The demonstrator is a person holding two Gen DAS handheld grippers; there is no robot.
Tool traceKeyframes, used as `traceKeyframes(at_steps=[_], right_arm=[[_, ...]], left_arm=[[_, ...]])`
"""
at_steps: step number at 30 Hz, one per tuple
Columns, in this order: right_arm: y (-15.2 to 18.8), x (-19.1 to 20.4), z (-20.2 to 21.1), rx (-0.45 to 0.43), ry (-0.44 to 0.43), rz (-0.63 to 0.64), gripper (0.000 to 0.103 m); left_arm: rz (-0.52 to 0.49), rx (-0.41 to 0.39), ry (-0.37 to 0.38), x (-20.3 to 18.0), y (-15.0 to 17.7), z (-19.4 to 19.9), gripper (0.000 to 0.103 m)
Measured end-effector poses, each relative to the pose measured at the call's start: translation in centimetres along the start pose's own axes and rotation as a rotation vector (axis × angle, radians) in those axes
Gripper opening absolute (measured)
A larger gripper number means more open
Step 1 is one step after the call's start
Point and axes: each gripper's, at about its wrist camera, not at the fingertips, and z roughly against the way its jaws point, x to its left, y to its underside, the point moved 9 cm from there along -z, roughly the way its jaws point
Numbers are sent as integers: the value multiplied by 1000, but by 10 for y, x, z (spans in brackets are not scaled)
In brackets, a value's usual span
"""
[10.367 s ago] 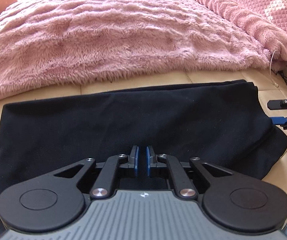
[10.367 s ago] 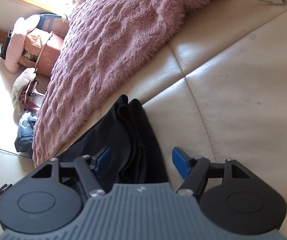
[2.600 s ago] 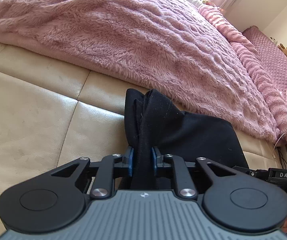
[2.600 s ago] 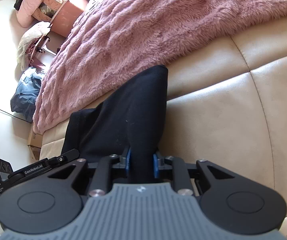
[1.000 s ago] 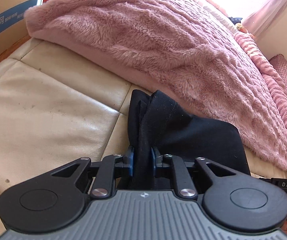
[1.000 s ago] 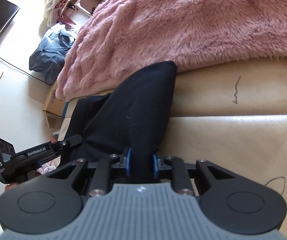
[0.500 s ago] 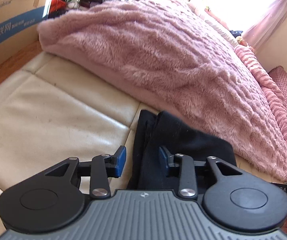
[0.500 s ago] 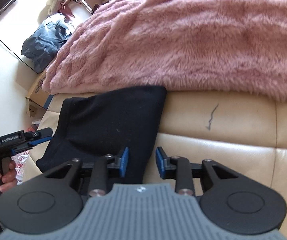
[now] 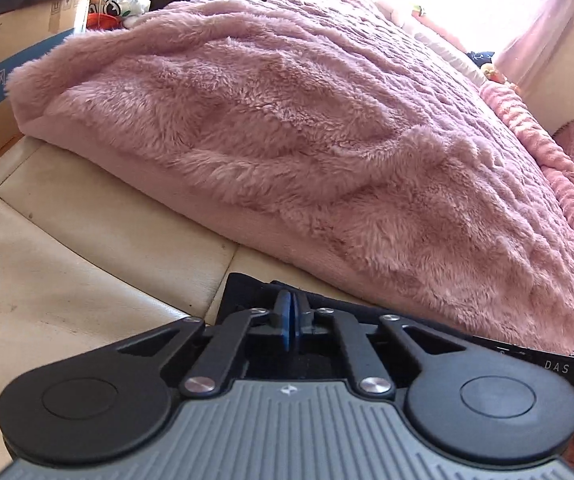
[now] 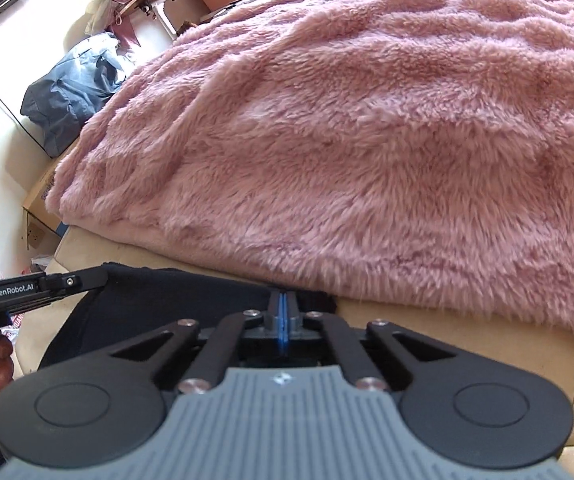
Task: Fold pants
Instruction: 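Lay the folded pants down and open both grippers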
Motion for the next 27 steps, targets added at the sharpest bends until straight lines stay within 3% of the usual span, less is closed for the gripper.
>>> traceKeyframes(at_steps=[6, 11, 16, 20, 27], right_arm=[[10, 20, 35, -46, -6, 89, 0], [69, 57, 73, -34, -18, 234, 0], [132, 68, 92, -8, 5, 295, 0], [162, 71, 90, 18, 39, 343, 0], [167, 70, 79, 44, 64, 374, 0]], left_arm=[[-71, -19, -27, -4, 7, 38, 13], [-245, 7, -48, -17, 46, 84, 13], [-359, 34, -147, -6, 88, 102, 13], [-374, 49, -182, 3, 109, 97, 13], [-329, 50, -221, 14, 111, 89, 15]])
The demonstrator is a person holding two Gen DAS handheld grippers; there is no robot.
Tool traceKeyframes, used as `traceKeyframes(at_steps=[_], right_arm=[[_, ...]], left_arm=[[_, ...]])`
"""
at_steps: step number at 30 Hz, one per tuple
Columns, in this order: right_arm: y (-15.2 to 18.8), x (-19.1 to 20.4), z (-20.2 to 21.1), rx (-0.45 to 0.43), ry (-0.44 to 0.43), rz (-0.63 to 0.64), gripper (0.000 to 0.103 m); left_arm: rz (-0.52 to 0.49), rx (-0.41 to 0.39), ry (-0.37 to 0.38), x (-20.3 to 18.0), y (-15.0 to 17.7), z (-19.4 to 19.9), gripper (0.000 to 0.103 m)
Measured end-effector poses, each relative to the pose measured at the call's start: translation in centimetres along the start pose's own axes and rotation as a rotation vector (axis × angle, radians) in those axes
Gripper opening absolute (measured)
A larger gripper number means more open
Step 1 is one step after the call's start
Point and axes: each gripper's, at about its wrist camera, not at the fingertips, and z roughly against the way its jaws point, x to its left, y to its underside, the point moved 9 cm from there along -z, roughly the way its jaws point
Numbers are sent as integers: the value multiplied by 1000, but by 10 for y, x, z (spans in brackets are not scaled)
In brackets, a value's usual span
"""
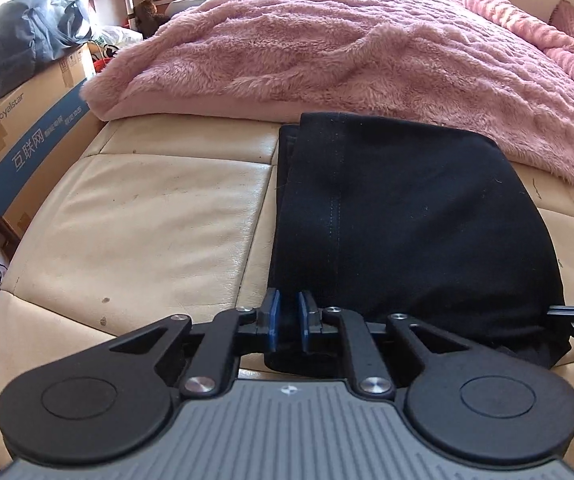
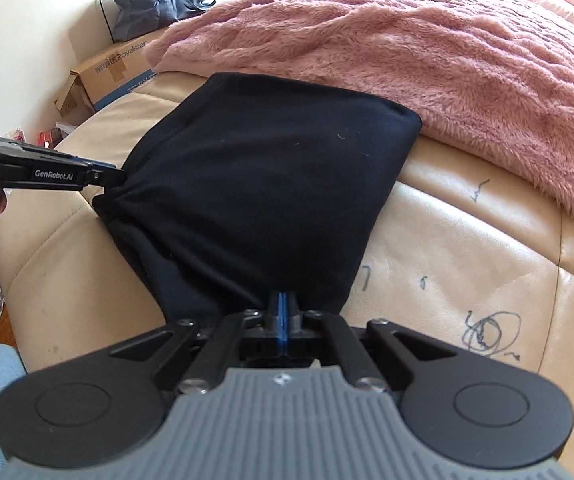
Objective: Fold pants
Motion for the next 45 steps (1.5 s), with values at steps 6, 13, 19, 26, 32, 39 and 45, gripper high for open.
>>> traceKeyframes(at_steps=[6, 13, 19, 26, 32, 39, 45], right_arm=[[-20, 44, 26, -73, -62, 106, 0], [-2, 75, -11, 25, -126, 60, 0], [9, 79, -11, 41, -143, 74, 0], [10, 74, -8, 65, -166, 55, 0], [-6, 68, 38, -17, -179, 46, 2], [-52, 50, 137, -252, -88, 26, 48], [-54, 41, 214, -416, 89, -21, 73]], left_arm=[[52, -68, 70, -5, -7, 34, 14], [-90, -30, 199, -55, 15, 44, 14], [-140, 58, 216, -75, 34, 11, 14], [-226, 103, 231, -78, 51, 23, 14], [-113, 46, 205, -62, 37, 63, 14], [-41, -255, 13, -53, -25, 172, 49], [-21, -384, -148, -77, -36, 238, 92]])
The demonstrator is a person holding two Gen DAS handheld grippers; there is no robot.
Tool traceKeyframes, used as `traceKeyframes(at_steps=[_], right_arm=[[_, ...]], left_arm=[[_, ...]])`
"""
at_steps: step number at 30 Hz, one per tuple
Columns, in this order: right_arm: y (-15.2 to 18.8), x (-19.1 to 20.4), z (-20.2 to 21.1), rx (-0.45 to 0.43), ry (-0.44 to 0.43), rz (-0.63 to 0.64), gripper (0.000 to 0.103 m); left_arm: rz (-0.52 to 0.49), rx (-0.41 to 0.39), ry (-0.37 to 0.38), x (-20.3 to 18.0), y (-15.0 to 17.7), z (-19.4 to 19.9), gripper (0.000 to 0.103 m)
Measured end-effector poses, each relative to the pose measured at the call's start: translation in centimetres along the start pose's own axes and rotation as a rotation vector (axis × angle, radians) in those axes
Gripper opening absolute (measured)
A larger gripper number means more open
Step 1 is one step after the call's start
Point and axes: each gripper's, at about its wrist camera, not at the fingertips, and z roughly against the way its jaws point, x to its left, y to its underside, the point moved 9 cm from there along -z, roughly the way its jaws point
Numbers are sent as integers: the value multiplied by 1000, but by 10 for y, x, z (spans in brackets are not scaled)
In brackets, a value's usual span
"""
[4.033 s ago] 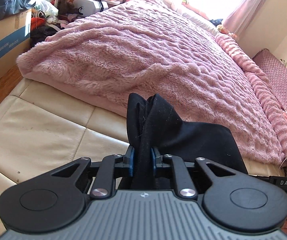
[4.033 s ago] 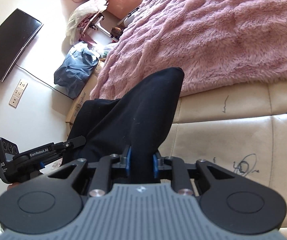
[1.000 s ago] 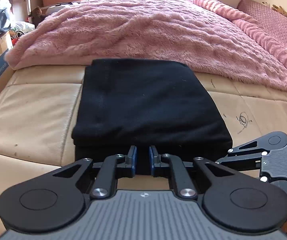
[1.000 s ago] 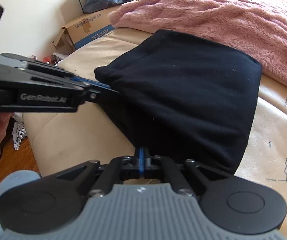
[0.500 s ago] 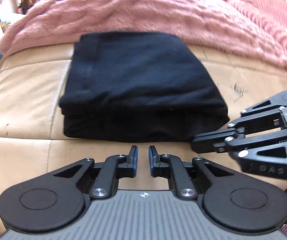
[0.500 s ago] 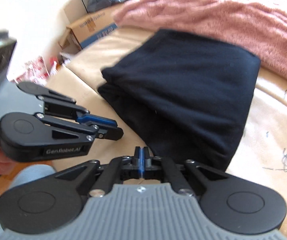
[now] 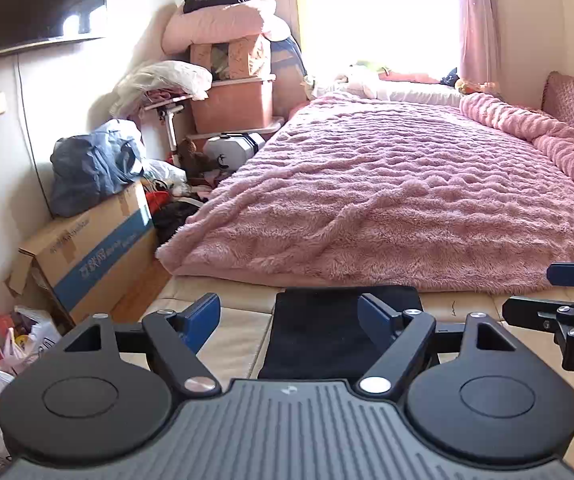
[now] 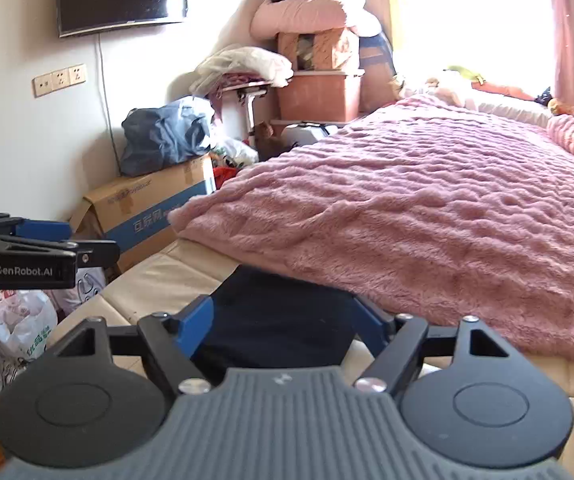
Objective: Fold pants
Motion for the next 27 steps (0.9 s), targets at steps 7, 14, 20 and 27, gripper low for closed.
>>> traceKeyframes(at_steps=[7, 14, 20, 27], right_arm=[[30, -9, 45, -21, 103, -70, 81], [94, 1, 48, 86, 95, -52, 81], [116, 6, 53, 113, 101, -63, 81], [118, 7, 56, 116, 109, -66, 81]], left_arm=[[-62, 5, -131, -36, 31, 23, 103], [-5, 158, -118, -52, 96, 19, 103], [16, 203, -99, -51, 114, 28, 103], [9, 192, -82, -57, 112, 36, 103]])
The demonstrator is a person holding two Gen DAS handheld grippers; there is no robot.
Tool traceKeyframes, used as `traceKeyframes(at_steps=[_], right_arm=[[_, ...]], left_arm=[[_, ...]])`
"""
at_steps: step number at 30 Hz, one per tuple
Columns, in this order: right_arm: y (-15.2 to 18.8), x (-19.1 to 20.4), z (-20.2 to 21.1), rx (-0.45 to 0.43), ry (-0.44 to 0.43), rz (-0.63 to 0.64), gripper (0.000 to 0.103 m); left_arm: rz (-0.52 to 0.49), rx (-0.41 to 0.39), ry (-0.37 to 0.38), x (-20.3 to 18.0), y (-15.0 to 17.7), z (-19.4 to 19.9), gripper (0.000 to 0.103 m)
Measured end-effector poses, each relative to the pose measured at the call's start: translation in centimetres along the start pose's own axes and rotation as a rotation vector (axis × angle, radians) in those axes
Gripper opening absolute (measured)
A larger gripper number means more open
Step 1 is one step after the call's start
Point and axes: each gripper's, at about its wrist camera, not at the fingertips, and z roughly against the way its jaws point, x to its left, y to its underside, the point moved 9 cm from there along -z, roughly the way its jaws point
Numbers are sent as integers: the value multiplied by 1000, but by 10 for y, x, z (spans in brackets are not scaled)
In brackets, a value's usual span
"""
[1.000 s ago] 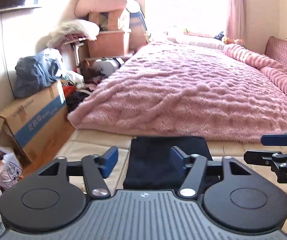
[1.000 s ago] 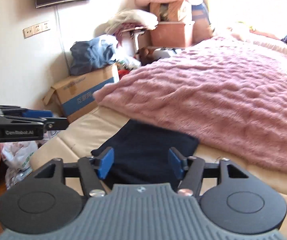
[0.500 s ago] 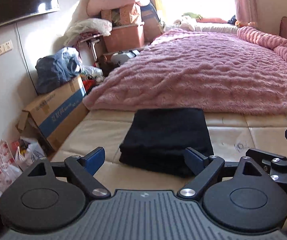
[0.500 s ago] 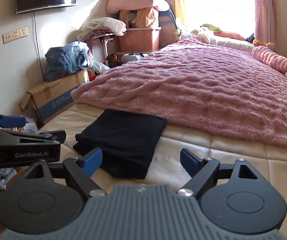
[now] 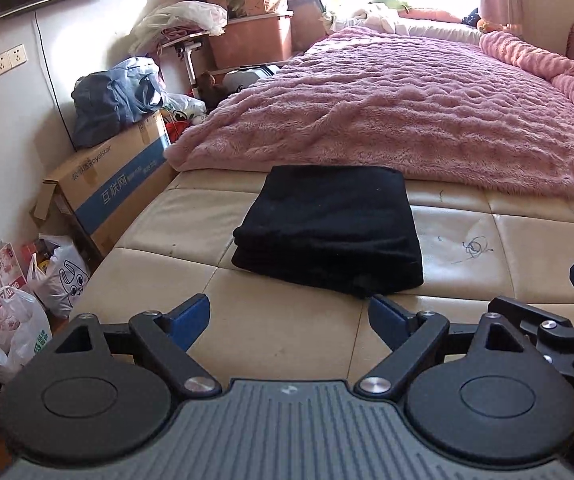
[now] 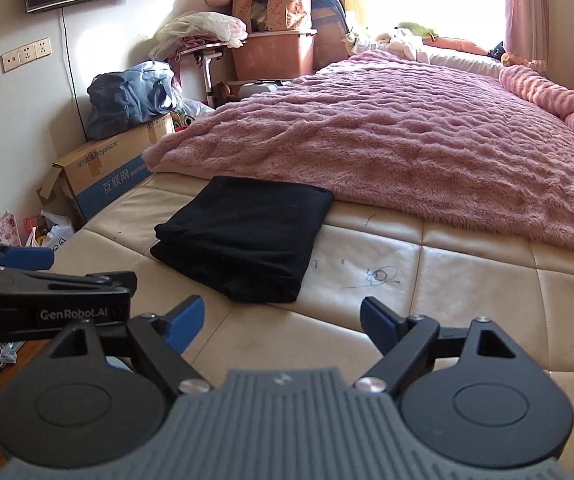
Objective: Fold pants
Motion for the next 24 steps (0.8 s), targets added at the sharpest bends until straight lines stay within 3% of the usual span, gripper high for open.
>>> traceKeyframes(at_steps=[24], right_arm=[[0, 4, 6, -10, 1, 10, 81]], left_arm=[[14, -5, 16, -1, 1, 7, 103]])
